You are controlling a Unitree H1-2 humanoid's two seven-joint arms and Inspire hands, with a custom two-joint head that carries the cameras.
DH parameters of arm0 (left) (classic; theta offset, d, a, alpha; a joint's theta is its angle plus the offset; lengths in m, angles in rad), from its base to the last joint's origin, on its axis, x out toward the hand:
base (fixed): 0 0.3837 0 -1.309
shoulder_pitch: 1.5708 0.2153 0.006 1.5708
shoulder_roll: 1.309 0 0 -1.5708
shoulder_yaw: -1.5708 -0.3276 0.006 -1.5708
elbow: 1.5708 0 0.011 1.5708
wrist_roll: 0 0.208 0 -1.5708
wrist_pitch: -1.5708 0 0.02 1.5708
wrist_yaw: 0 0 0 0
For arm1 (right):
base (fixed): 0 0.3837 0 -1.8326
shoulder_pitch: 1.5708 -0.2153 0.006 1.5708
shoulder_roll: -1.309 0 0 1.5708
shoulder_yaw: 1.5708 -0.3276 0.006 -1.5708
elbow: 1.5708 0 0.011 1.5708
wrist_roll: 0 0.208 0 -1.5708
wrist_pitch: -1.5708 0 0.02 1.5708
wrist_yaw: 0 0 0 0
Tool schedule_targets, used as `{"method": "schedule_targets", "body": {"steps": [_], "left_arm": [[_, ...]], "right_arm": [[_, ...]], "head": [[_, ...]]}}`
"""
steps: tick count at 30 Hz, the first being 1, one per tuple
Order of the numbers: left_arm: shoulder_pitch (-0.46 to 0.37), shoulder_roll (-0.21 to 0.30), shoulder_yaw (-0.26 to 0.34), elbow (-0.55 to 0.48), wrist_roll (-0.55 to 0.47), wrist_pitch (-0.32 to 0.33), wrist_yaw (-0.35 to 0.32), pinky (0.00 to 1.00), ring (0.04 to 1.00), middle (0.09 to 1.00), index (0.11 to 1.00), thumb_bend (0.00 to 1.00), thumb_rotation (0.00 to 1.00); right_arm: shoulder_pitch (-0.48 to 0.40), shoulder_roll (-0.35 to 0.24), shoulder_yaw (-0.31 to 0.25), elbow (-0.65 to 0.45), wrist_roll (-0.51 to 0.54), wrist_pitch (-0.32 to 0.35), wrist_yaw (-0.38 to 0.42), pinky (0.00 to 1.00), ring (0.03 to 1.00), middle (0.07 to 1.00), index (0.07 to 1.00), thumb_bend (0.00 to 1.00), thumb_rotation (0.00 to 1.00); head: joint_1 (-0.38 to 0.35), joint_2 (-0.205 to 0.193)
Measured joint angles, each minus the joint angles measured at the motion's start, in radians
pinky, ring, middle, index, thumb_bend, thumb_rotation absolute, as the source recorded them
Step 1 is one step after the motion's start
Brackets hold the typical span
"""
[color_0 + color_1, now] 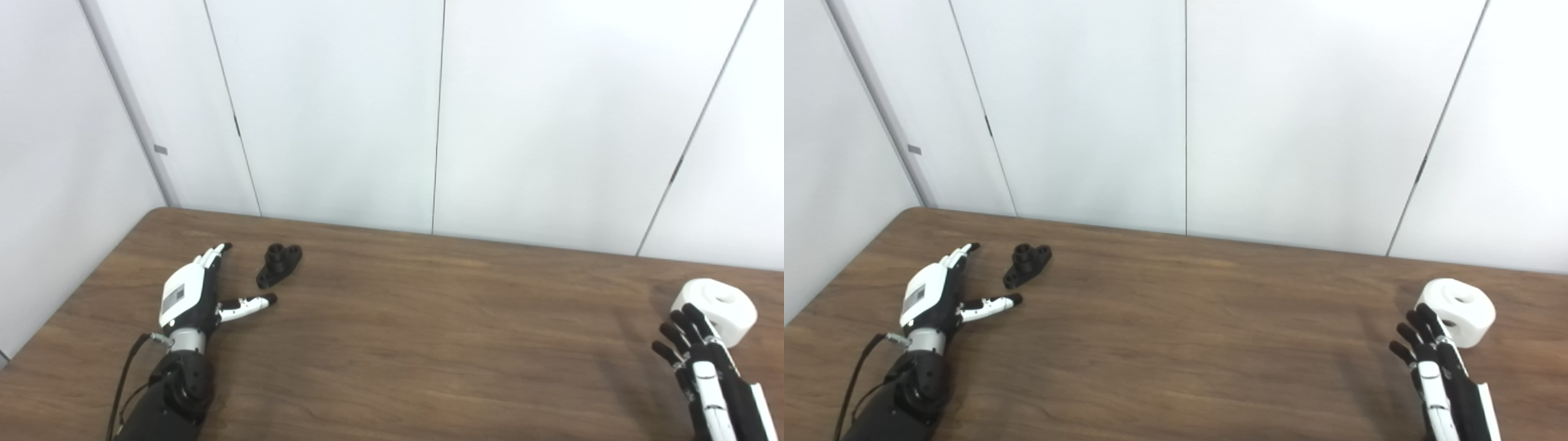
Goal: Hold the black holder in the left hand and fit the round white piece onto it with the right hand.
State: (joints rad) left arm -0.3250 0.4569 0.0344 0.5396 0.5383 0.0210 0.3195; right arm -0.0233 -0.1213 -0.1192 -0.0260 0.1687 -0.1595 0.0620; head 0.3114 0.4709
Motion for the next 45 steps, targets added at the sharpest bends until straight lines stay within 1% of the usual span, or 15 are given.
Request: {"method": "schedule_targets", "body": {"steps": [3,6,9,13,15,19,24,26,30,31,34,37,39,42,45], "left_arm": [[-0.018,0.006,-0.017,0.025,-0.002,-0.001,-0.001,0.94,0.958,0.943,0.913,1.00,0.42],[-0.029,0.015,-0.031,0.038,-0.006,0.002,-0.011,0.95,0.965,0.951,0.919,1.00,0.41],[-0.043,0.020,-0.046,0.059,-0.009,0.003,-0.018,0.94,0.954,0.939,0.897,1.00,0.39],[-0.056,0.021,-0.050,0.071,-0.029,0.003,-0.018,0.93,0.951,0.932,0.874,1.00,0.36],[-0.063,0.021,-0.054,0.078,-0.034,0.002,-0.017,0.93,0.952,0.931,0.869,1.00,0.35],[-0.076,0.021,-0.067,0.091,-0.037,-0.004,-0.011,0.91,0.930,0.906,0.825,1.00,0.33],[-0.082,0.021,-0.087,0.098,-0.032,-0.035,0.023,0.86,0.892,0.862,0.757,1.00,0.29],[-0.083,0.020,-0.095,0.102,-0.032,-0.047,0.034,0.86,0.883,0.849,0.733,1.00,0.28],[-0.086,0.020,-0.101,0.106,-0.040,-0.057,0.036,0.86,0.883,0.836,0.717,1.00,0.27],[-0.086,0.020,-0.102,0.106,-0.041,-0.058,0.036,0.86,0.880,0.831,0.715,1.00,0.27],[-0.086,0.021,-0.111,0.106,-0.040,-0.067,0.037,0.84,0.861,0.804,0.698,1.00,0.28],[-0.088,0.020,-0.119,0.105,-0.036,-0.080,0.043,0.81,0.843,0.781,0.679,1.00,0.25],[-0.088,0.020,-0.125,0.100,-0.033,-0.085,0.045,0.79,0.824,0.760,0.654,1.00,0.24],[-0.087,0.016,-0.128,0.094,-0.034,-0.095,0.053,0.80,0.812,0.746,0.631,1.00,0.22],[-0.085,0.008,-0.136,0.094,-0.033,-0.113,0.063,0.79,0.792,0.725,0.591,1.00,0.20]], "right_arm": [[0.001,-0.001,0.000,0.000,0.000,0.000,0.000,0.83,0.889,0.906,0.895,0.23,0.73],[0.001,-0.001,-0.001,0.000,0.000,0.000,0.001,0.83,0.883,0.902,0.891,0.23,0.72],[0.001,-0.001,0.000,0.000,0.000,0.000,0.001,0.83,0.874,0.893,0.880,0.23,0.68],[0.001,-0.001,0.004,0.000,-0.012,0.000,0.001,0.82,0.877,0.896,0.885,0.23,0.71],[0.002,-0.001,0.007,-0.002,-0.024,0.000,0.001,0.82,0.875,0.894,0.882,0.23,0.71],[0.004,0.001,0.006,-0.004,-0.028,0.001,0.000,0.80,0.871,0.894,0.882,0.24,0.69],[0.004,0.003,0.007,-0.005,-0.027,0.001,0.001,0.82,0.877,0.900,0.891,0.24,0.69],[0.004,0.003,0.007,-0.005,-0.030,0.000,0.001,0.80,0.870,0.895,0.885,0.25,0.69],[0.005,0.004,0.009,-0.005,-0.043,-0.001,-0.001,0.80,0.862,0.888,0.877,0.25,0.69],[0.005,0.006,0.009,-0.006,-0.042,-0.001,-0.001,0.80,0.863,0.889,0.877,0.24,0.68],[0.008,0.013,0.010,-0.011,-0.045,-0.001,-0.002,0.81,0.863,0.888,0.877,0.25,0.68],[0.010,0.022,0.013,-0.016,-0.059,-0.001,-0.004,0.80,0.869,0.894,0.881,0.27,0.70],[0.011,0.025,0.014,-0.017,-0.064,-0.001,-0.006,0.81,0.873,0.895,0.883,0.27,0.70],[0.011,0.025,0.015,-0.018,-0.063,-0.001,-0.005,0.81,0.872,0.893,0.882,0.27,0.68],[0.013,0.028,0.016,-0.021,-0.067,-0.001,-0.007,0.80,0.871,0.892,0.881,0.25,0.67]], "head": [[-0.002,0.002],[-0.002,0.002],[-0.005,0.003],[-0.014,0.008],[-0.018,0.009],[-0.020,0.011],[-0.037,0.012],[-0.046,0.015],[-0.058,0.018],[-0.061,0.020],[-0.075,0.025],[-0.083,0.026],[-0.087,0.028],[-0.092,0.028],[-0.103,0.029]]}}
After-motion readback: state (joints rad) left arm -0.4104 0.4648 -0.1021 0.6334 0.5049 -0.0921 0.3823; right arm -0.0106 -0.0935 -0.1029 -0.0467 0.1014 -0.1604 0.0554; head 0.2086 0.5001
